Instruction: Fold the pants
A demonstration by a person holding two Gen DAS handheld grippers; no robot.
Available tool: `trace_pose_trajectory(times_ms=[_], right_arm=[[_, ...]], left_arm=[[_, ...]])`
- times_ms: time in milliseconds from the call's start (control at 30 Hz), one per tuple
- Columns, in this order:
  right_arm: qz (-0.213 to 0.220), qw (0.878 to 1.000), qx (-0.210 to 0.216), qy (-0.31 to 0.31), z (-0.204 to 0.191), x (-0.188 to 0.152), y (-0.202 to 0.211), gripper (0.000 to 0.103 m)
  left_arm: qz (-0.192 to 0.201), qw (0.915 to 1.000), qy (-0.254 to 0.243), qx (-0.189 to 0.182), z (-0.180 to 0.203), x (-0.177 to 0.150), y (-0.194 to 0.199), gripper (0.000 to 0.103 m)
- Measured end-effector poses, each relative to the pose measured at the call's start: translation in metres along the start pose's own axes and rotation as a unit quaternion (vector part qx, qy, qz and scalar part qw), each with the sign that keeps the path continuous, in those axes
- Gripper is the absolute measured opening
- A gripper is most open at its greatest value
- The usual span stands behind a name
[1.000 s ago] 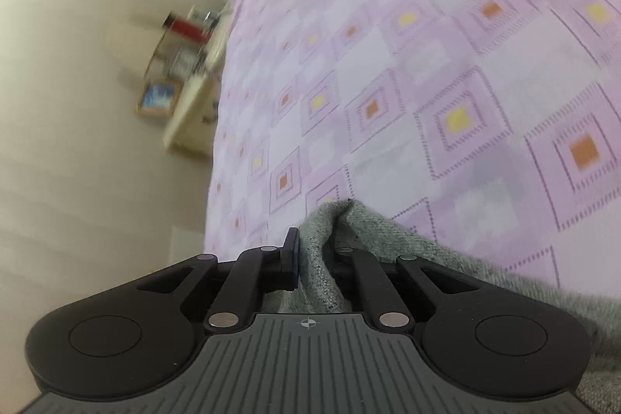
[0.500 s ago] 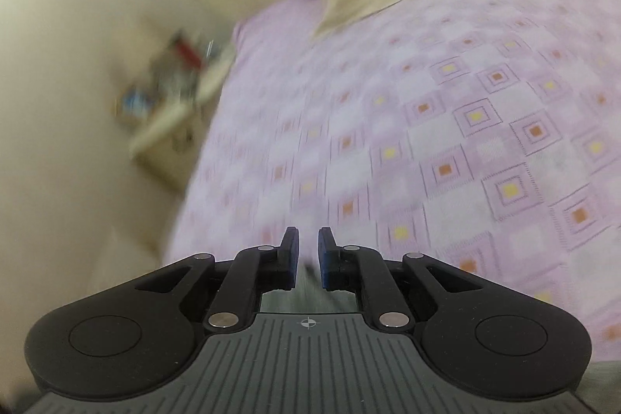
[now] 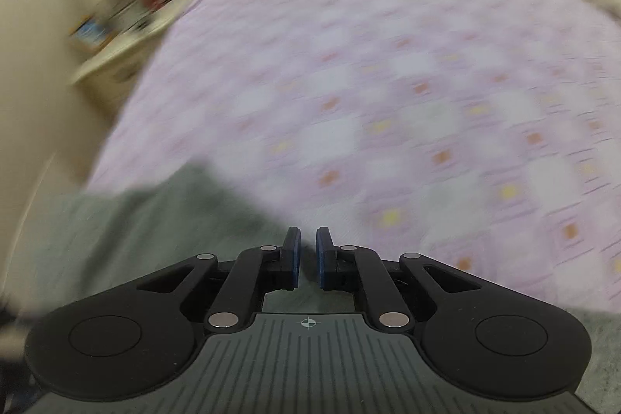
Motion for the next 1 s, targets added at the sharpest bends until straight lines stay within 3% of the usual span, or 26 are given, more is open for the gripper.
trace_pose_trajectory(times_ms=[100, 133, 167, 200, 300, 467, 500, 567, 600, 800, 1000], right_arm=[[-0.093, 0.991, -0.042, 0.081, 0.007, -0.034, -0.002, 0.009], [-0.106, 0.988, -0.046, 0.099, 0.012, -0.041, -0.001, 0.004], [-0.1, 0.99, -0.035, 0.098, 0.015, -0.042, 0.007, 0.003], [-0.099, 0.99, -0.051, 0.086, 0.024, -0.04, 0.016, 0.003], [-0.041, 0.985, -0.132, 0.099, 0.055, -0.025, 0.054, 0.005], [0.042, 0.981, -0.187, 0.024, 0.121, -0.031, 0.13, 0.009], [0.056, 0.977, -0.206, 0.007, 0.135, -0.039, 0.146, 0.011], [0.083, 0.966, -0.244, -0.029, 0.164, -0.058, 0.176, 0.027], [0.097, 0.958, -0.263, -0.053, 0.179, -0.07, 0.192, 0.029], [0.142, 0.904, -0.342, -0.213, 0.24, -0.149, 0.258, 0.031], [0.166, 0.877, -0.342, -0.294, 0.26, -0.182, 0.259, 0.041]], left_arm=[[0.047, 0.9986, 0.021, 0.006, 0.001, 0.023, 0.008, 0.039], [0.053, 0.9982, 0.026, 0.002, 0.004, 0.028, 0.005, 0.04], [0.053, 0.9981, 0.03, -0.005, 0.009, 0.031, 0.0, 0.04], [0.045, 0.9983, 0.032, -0.015, 0.015, 0.032, -0.006, 0.04], [-0.02, 0.9989, 0.024, -0.035, 0.029, 0.011, -0.029, 0.041], [-0.007, 0.9995, -0.027, -0.016, 0.037, 0.007, -0.028, 0.041], [-0.008, 0.9996, -0.023, -0.014, 0.036, 0.006, -0.029, 0.041], [-0.009, 0.9998, -0.012, -0.013, 0.037, 0.005, -0.029, 0.041], [-0.009, 0.9999, -0.006, -0.012, 0.036, 0.004, -0.028, 0.041], [-0.007, 1.0, -0.001, -0.004, 0.045, 0.001, -0.025, 0.041], [-0.009, 0.9999, -0.007, 0.006, 0.048, 0.003, -0.023, 0.041]])
Point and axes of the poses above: each gripper's, at about its wrist camera, not at the fingertips, and y roughly against the way its jaws point, z to its right, x to its top, the point moved 10 cm from there along -y, roughly the way its jaws point, and after that the axes turned 8 degrees about z, right-handed, at the moved point
